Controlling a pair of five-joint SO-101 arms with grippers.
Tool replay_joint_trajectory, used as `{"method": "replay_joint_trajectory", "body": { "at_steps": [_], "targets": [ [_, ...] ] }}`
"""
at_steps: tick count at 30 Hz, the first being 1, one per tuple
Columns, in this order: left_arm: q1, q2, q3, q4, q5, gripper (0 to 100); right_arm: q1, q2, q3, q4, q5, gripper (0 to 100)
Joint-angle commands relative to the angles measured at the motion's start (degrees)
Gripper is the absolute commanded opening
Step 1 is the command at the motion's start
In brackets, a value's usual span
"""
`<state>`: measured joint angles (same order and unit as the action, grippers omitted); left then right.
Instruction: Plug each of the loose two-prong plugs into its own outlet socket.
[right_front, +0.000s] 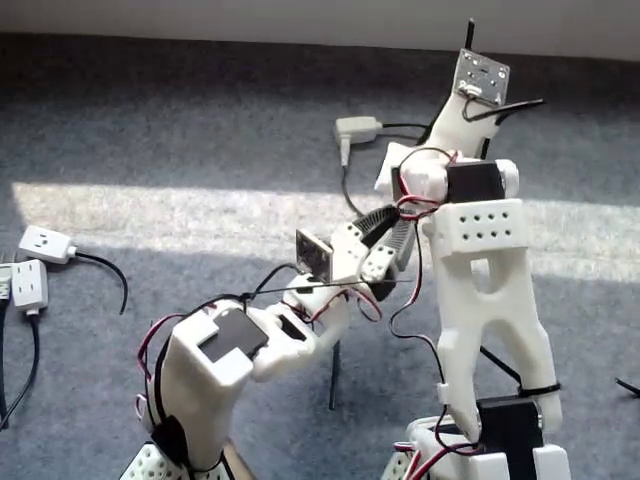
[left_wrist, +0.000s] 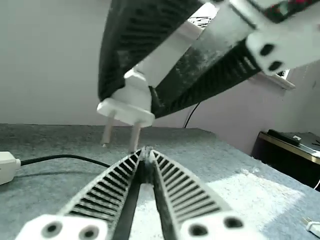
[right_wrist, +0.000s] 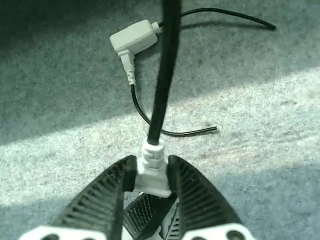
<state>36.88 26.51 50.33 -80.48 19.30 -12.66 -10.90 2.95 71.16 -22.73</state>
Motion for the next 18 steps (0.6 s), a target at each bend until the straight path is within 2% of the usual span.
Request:
{"method": "replay_joint_trajectory", "body": {
  "at_steps": [1, 9, 18],
  "targets": [
    [-1.19, -0.48, -0.84, 1.85, 0.35, 1, 0.48, -2.95, -1.98, 1.45, 2.9, 0.6],
    [-1.27, -0.57, -0.57, 1.85, 0.26, 1, 0.57, -2.42, -1.89, 1.1, 3.34, 0.6],
    [-1.19, -1.01, 0.57, 1.76, 0.53, 1, 0.66, -2.42, 6.55, -7.08, 3.43, 0.6]
  ]
}}
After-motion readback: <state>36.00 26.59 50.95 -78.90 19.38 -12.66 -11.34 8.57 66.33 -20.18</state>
